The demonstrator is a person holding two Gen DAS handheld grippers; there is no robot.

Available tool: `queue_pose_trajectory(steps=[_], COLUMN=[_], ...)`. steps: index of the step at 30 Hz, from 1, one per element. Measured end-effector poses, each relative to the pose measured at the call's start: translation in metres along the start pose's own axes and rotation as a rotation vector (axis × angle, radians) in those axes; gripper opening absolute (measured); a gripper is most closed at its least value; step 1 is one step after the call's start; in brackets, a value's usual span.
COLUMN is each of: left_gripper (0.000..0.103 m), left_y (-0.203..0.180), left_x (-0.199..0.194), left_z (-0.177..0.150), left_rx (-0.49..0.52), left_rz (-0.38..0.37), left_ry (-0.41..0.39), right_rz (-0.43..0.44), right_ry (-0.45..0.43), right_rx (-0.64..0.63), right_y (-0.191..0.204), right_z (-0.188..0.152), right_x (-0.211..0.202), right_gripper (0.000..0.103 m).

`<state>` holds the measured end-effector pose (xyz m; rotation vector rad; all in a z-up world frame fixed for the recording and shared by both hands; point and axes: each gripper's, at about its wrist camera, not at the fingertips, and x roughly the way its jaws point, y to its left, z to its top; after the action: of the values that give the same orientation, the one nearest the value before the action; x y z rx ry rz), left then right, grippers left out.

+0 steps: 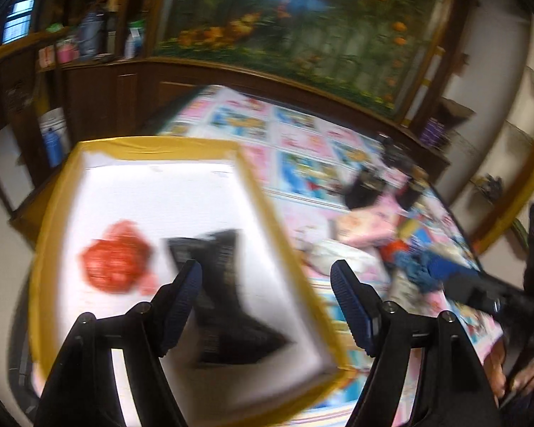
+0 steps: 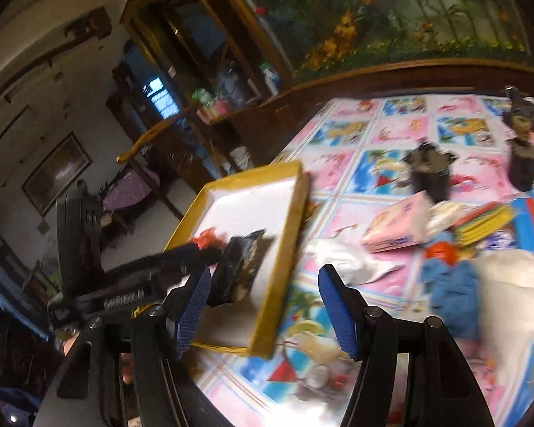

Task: Organize soft objects
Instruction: 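Move both open tools back over the items on the table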

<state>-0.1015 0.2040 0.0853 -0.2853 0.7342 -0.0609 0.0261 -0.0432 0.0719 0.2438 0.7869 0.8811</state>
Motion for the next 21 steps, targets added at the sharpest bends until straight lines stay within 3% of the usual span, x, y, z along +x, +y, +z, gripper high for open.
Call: queue_pose_trajectory(steps=[8,12,14,21], left_gripper=[0.074,0.075,0.081,0.088], left_y=[-0.087,-0.107,-0.117,-0.151], left_x=[0.042,0.06,0.068,0.099], left_z=[-0.025,-0.035,-0.039,-0.043], left_rx=[0.164,0.199,0.228,0.343], left_rz=[-0.139,-0.161,-0.162,-0.143], left_ry=[0.122,0.176,0.197,0.255], right_rz=[-0.138,-0.254,-0.281,-0.313], right_ry=[-0.171,-0.208,-0.204,-0.238], right_rx=[0.124,0.202,0.257,0.344], right_y=[-0.074,-0.117,-0.139,-0.174], right_z=[-0.012,-0.031,-0.04,-0.056], right_x=[-0.081,-0.103,-0.108,-0.119], right_gripper=[0.07,0.071,0.071,0.071])
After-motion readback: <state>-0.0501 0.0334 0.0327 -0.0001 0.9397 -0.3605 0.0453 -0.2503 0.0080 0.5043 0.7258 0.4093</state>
